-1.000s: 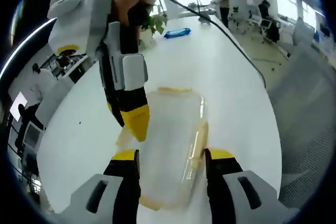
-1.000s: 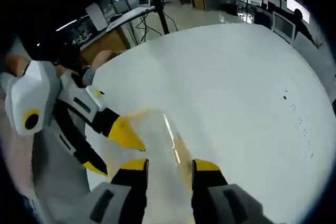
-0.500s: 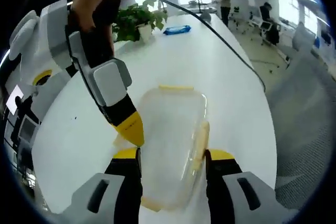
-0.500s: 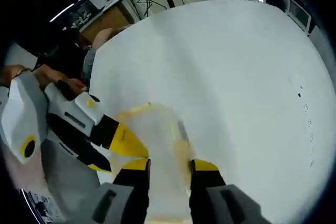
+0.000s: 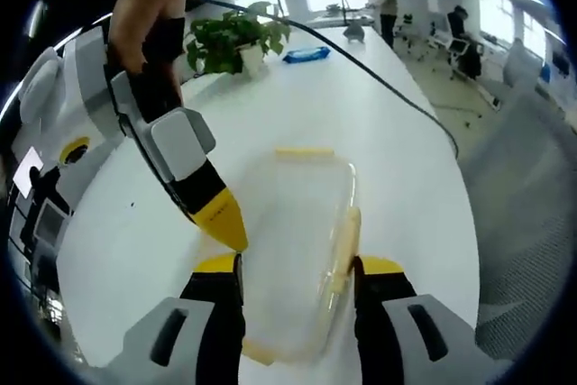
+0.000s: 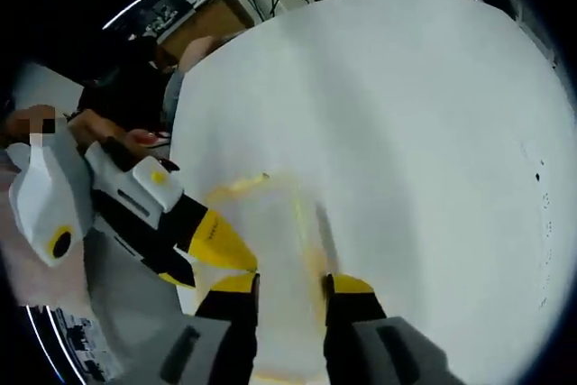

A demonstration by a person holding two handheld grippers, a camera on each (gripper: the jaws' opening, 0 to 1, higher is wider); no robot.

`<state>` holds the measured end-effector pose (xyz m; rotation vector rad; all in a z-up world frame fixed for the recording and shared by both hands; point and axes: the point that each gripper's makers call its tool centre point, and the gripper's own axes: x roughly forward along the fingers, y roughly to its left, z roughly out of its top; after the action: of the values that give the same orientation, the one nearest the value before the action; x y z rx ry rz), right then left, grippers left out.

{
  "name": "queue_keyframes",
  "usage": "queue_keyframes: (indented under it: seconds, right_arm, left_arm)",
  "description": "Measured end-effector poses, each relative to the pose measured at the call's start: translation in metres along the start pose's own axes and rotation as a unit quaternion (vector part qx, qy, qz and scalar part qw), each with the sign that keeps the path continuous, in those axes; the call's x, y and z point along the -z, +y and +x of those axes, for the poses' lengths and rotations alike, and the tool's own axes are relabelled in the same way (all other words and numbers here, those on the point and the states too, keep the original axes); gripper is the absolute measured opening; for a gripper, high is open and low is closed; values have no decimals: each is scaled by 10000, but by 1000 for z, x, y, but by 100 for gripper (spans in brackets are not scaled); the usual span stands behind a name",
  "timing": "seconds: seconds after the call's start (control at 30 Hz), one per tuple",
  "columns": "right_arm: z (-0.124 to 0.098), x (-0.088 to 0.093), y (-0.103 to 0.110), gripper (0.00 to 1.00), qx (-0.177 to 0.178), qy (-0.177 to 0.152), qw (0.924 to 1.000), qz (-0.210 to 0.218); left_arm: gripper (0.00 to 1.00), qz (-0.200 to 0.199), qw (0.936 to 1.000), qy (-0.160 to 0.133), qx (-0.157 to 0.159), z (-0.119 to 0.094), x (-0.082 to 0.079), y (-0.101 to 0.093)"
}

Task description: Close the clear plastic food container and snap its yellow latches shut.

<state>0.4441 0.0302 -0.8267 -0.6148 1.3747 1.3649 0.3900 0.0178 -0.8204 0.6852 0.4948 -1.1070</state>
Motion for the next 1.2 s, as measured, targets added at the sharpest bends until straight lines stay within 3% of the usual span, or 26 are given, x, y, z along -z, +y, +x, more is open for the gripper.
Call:
queue_keyframes:
  seconds: [0.03, 0.07, 0.1, 0.33, 0.67, 0.83, 0.87, 0.97, 1.03, 1.13, 1.2]
  right_arm:
    - [0, 0, 0, 25, 26, -13, 10000, 16]
    - [0, 0, 1, 25, 85, -45, 10000, 2]
    - [1, 0, 3, 25, 69, -70, 9999, -44]
    - [1, 0, 2, 26, 98, -234, 9997, -47]
    - [-4, -4, 6, 26, 693, -330, 9953, -589]
    - [-6, -3, 4, 26, 909, -429, 9937, -488]
    - [-7, -3, 1, 28, 1044, -496, 9922, -463]
    - [-16, -5, -16, 48, 1601, -712, 9833, -494]
    - [-15, 1, -12, 61, 1490, -795, 9841, -544]
    - [-17, 6, -9, 62, 1501, -1091, 9822, -289]
    - [-22, 8, -8, 67, 1506, -1309, 9797, -169]
  left_arm:
    - [45, 88, 9998, -30, -172, 1, 0, 1]
    - [43, 178, 9978, 114, -636, 0, 6, 9]
    - [43, 270, 9986, 55, -450, 9, 4, -1]
    - [44, 223, 9988, 38, -424, 6, 4, -1]
    - [45, 222, 9992, 174, -276, 1, 0, -4]
    - [45, 282, 9991, 227, -205, -1, 1, -4]
    - [45, 273, 9992, 221, -206, -1, 1, -5]
    - [46, 308, 9989, 222, -266, -1, 0, -5]
    - [47, 322, 9989, 207, -282, -1, 0, -5]
    - [55, 53, 10000, 42, -27, -2, -3, -14]
    - [55, 13, 10000, 39, -55, -4, -3, -10]
